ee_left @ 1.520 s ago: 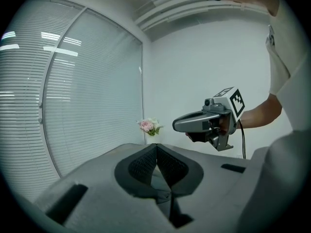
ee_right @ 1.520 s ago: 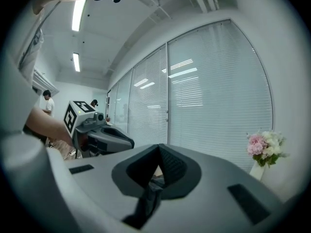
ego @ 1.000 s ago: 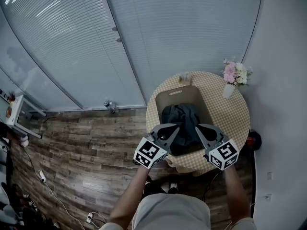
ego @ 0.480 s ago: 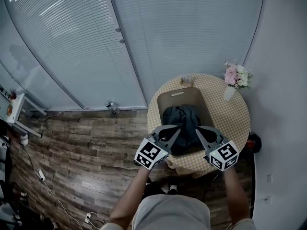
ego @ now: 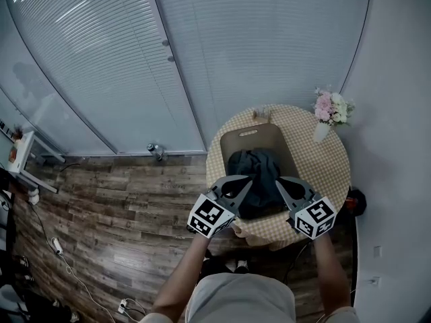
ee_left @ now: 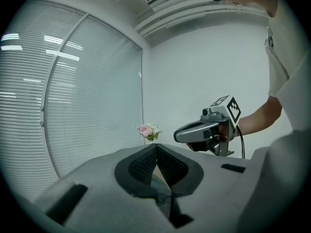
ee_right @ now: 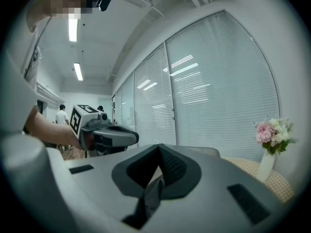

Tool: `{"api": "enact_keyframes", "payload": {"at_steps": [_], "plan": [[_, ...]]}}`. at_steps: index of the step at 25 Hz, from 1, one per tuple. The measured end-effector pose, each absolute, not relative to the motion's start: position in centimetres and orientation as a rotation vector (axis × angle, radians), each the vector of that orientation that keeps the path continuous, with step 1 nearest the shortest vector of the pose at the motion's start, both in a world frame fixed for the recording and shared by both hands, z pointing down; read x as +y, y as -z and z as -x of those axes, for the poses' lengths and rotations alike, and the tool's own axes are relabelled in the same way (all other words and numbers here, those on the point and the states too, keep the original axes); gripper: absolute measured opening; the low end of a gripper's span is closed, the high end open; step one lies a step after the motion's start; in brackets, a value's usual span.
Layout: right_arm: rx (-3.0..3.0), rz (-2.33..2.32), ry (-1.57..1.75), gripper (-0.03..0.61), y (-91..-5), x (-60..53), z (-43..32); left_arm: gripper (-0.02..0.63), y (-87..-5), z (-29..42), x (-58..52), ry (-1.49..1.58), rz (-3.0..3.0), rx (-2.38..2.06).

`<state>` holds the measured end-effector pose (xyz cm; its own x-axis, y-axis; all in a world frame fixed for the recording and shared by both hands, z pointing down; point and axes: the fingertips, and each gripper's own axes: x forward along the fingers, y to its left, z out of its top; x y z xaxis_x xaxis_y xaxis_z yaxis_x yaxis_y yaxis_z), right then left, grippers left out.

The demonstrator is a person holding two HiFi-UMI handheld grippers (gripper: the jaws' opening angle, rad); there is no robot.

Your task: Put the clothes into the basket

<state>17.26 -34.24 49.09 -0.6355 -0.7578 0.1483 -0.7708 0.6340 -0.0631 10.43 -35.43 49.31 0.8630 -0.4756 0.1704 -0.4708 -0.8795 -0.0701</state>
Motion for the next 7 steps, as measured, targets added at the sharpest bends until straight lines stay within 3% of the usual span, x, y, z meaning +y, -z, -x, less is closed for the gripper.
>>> {"api": "enact_keyframes", "payload": {"at_steps": [7], "plan": [[-2.691,-1.273,-0.143,0.020,-49.76,-34.34,-17.16,0.012,-49.67,-9.94,-35.33,0.226,3.048,0.806]]}}
